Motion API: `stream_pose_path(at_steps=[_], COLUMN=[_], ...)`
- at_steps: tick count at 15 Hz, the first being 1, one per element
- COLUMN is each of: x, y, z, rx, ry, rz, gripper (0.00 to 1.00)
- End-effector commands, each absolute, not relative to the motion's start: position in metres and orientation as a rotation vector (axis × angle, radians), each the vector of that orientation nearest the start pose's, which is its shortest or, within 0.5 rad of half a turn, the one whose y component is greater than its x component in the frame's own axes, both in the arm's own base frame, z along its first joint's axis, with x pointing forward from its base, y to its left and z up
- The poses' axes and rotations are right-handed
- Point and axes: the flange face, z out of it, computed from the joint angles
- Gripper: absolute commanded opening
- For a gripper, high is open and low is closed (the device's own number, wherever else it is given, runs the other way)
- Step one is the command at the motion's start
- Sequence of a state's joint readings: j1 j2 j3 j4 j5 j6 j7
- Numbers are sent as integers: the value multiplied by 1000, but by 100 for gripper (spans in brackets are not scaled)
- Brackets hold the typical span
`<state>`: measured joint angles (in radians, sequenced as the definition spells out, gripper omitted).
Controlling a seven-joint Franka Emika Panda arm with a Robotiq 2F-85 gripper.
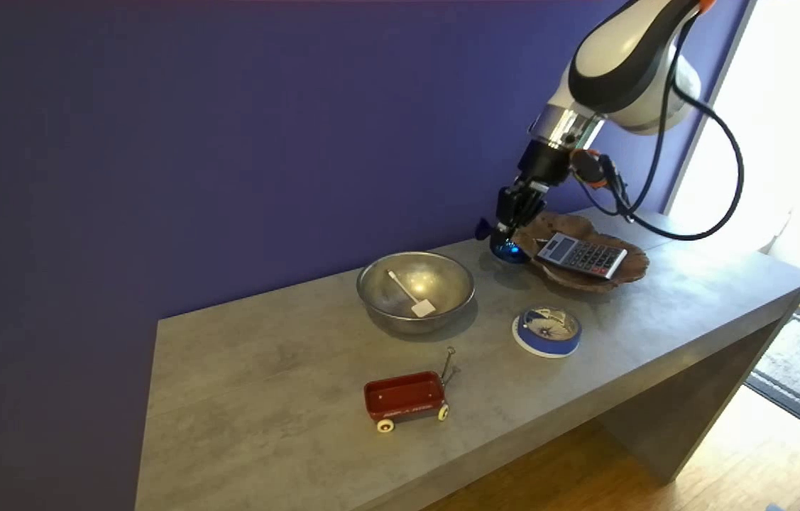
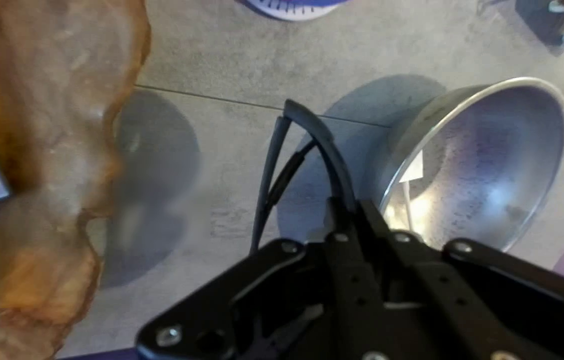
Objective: Pick up the black sun glasses and put them in the brown bowl
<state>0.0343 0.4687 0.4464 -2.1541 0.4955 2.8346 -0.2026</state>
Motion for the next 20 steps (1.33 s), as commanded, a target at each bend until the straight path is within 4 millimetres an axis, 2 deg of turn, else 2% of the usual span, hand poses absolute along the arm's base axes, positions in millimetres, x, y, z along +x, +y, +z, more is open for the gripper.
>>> stream_pose_path(at_steps=[1, 3, 5, 8, 11, 12, 17, 20], x=[493, 491, 491, 491, 493, 492, 483, 485], y=[207, 185, 165, 131, 112, 111, 145, 154], z=[266, 275, 273, 253, 232, 227, 211, 197], rx=[-2780, -2808, -2843, -2934, -2990, -2996, -2961, -2964], ry=[-146, -67, -26, 54, 115, 130, 28, 1], rz=[-300, -314, -313, -269, -200, -174, -27, 23], gripper=[2, 2, 2, 2, 2, 2, 2, 2])
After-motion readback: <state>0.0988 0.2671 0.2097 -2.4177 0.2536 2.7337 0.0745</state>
